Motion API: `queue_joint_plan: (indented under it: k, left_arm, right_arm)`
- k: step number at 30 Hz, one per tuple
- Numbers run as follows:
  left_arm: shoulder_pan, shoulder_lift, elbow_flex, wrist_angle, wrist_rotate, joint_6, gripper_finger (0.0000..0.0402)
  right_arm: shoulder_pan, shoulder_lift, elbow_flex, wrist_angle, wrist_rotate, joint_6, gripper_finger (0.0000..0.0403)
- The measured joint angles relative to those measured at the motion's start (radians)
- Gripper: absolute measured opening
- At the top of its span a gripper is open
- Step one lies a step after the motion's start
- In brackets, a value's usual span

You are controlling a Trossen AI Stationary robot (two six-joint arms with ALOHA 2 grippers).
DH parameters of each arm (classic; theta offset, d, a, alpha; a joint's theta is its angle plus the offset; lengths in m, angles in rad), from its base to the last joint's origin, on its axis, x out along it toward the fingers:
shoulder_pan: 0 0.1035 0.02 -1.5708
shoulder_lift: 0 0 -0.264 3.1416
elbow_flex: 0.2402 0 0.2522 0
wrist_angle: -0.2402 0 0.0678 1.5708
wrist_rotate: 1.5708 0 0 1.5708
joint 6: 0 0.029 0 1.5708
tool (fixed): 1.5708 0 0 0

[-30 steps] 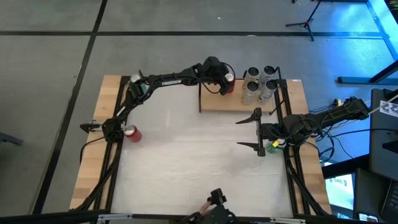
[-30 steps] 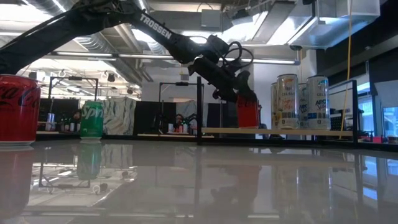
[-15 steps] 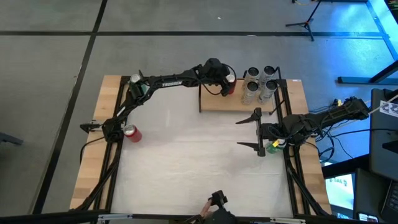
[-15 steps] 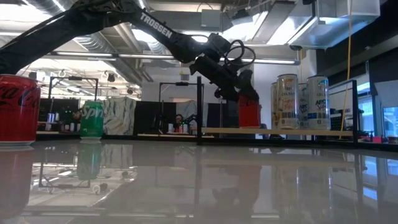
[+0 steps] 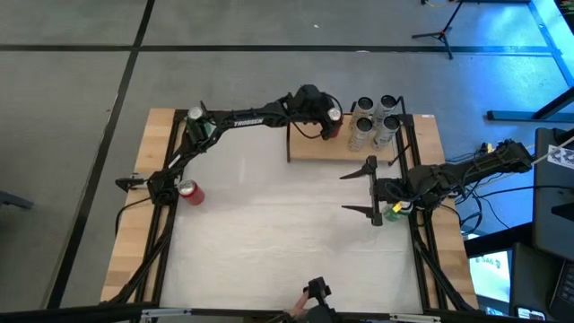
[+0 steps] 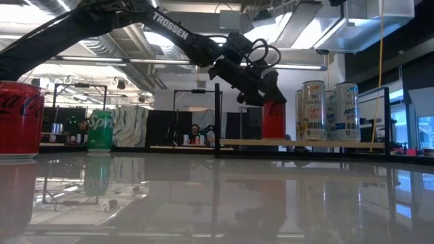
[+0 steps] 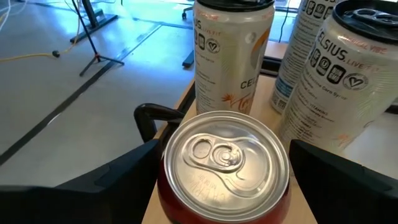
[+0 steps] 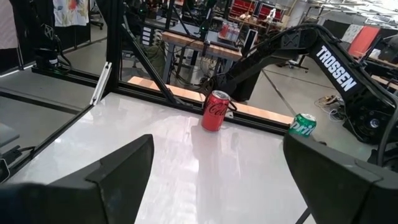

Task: Place canned beverage on shelf
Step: Put the right red soda can on the shelf

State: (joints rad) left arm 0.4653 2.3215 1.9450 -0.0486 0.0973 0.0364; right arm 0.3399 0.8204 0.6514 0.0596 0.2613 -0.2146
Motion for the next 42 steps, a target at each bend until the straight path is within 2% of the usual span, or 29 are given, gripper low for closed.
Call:
queue_joint_plan:
  k: [10, 14, 23, 35, 42]
  left_arm:
    - [0.009, -0.066, 0.004, -0.020, -0.010, 0.003, 0.0343]
    - [0.014, -0.118, 0.004, -0.105, -0.016, 0.049, 0.0343]
    - [0.021, -0.164, 0.004, -0.385, -0.216, 0.184, 0.0343]
    - [0.022, -0.086, 0.004, -0.326, -0.218, 0.194, 0.0343]
    - [0.016, -0.080, 0.003, -0.306, -0.196, 0.203, 0.0343]
  right_arm:
    - [0.000, 0.000, 0.000, -0.004, 0.000, 0.000, 0.0353]
    - [0.000, 0.000, 0.000, -0.006, 0.000, 0.000, 0.0353]
    - [0.000, 0.000, 0.000, -0.009, 0.000, 0.000, 0.0353]
    - [0.000, 0.000, 0.000, -0.003, 0.008, 0.000, 0.0353]
    - [0.000, 0.000, 0.000, -0.008, 0.008, 0.000, 0.0353]
